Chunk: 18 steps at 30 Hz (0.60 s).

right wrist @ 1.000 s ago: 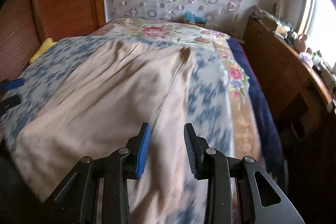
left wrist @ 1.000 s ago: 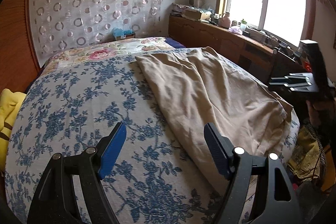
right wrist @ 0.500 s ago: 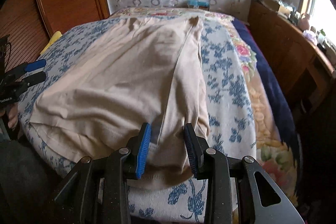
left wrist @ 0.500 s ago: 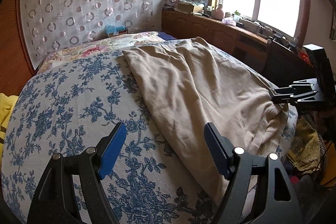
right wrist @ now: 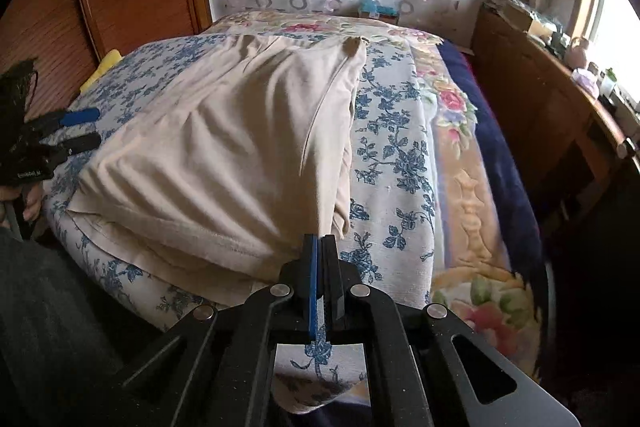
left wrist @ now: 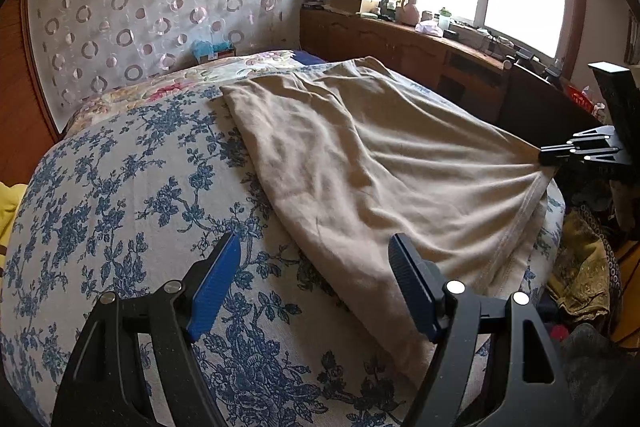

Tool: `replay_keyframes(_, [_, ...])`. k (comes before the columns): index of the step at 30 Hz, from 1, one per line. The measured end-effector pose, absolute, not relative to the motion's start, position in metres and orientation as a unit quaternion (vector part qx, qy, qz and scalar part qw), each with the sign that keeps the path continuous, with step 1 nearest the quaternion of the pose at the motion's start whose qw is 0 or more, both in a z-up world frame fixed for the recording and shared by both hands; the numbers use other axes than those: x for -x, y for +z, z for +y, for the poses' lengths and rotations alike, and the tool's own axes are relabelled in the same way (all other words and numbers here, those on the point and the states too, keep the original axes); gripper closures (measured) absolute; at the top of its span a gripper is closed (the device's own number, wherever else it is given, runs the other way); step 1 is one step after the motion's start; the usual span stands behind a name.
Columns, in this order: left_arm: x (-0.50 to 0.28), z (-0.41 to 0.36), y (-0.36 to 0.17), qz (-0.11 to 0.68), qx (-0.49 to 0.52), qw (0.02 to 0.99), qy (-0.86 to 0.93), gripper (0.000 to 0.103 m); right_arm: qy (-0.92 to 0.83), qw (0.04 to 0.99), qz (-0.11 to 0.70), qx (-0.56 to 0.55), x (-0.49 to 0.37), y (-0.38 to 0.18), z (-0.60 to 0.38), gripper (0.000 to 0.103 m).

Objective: Fold small clothes

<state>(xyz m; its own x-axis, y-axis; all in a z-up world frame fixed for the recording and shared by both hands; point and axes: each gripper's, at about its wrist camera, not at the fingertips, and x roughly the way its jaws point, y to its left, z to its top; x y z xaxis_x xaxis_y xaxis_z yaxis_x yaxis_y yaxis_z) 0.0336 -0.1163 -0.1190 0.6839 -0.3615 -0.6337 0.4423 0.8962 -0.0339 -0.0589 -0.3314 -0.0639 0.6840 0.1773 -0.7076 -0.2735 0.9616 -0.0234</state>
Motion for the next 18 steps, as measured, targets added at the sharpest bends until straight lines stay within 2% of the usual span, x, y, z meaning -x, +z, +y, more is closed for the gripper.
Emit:
replay_keyframes(6, [-0.033,-0.118,-0.123,0.338,-0.064,0.913,-0.22,0.026,0.12,0.919,0.37,0.06,0.06,-0.064,-0.327,0.101])
replay_keyframes(8, [-0.033,-0.119,-0.124,0.34,-0.066,0.912,-0.22,0.026,0.121,0.922,0.364,0.057,0.059,-0.064,-0.325,0.098])
replay_keyframes(12, [-0.032,-0.119,-0.125,0.344,-0.066,0.91,-0.223,0.026,0.119,0.925,0.359,0.04,0.052,-0.072,-0.327,0.064])
replay_keyframes(15, [-0.031,-0.119,-0.125,0.345,-0.066,0.91,-0.223,0.026,0.115,0.923,0.365,0.035,0.046,-0.082,-0.329,0.058])
replay_keyframes(18, [-0.028,-0.116,-0.125,0.339,-0.061,0.91,-0.229,0.026,0.121,0.919,0.374,0.031,0.04,-0.091,-0.332,0.058])
